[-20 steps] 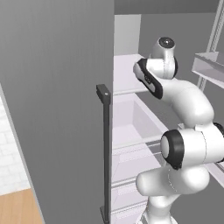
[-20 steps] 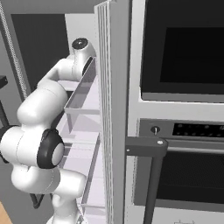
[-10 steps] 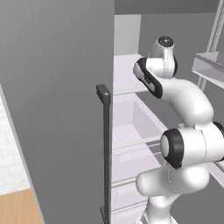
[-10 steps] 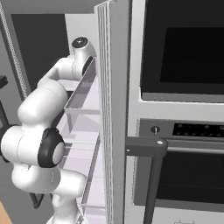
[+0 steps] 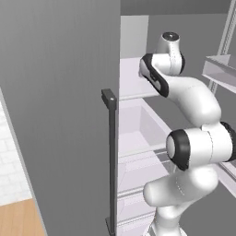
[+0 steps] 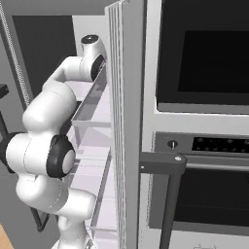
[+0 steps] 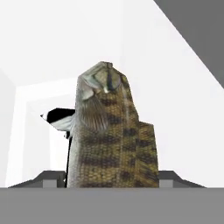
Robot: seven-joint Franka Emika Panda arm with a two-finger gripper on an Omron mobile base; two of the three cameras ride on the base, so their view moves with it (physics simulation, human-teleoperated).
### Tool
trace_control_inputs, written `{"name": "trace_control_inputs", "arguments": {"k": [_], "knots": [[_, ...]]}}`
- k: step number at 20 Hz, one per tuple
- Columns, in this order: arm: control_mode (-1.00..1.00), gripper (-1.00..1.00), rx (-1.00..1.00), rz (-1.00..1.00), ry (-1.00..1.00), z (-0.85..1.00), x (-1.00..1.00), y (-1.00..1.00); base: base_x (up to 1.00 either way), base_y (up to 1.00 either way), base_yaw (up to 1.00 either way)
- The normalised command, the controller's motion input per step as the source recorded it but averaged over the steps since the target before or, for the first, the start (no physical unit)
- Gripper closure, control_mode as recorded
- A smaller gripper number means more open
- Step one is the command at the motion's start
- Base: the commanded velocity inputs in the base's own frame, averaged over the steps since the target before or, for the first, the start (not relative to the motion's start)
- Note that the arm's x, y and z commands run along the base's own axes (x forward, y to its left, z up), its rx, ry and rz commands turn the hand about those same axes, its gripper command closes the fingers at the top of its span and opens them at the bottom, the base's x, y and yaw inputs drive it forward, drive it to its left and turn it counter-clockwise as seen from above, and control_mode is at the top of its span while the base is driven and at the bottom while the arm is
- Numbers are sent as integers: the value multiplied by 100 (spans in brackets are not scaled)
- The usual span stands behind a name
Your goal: Place one squash and one fish in each tupperware on the nearby counter, to pack two identical lunches.
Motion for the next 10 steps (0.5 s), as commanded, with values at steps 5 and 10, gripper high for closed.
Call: {"name": "trace_control_inputs", "arguments": {"k": [5,10], "knots": [[-100,100,0,0,-4,-58,-49,0,0,0,0],[-100,100,7,0,-30,-47,-100,1,0,0,0]]}}
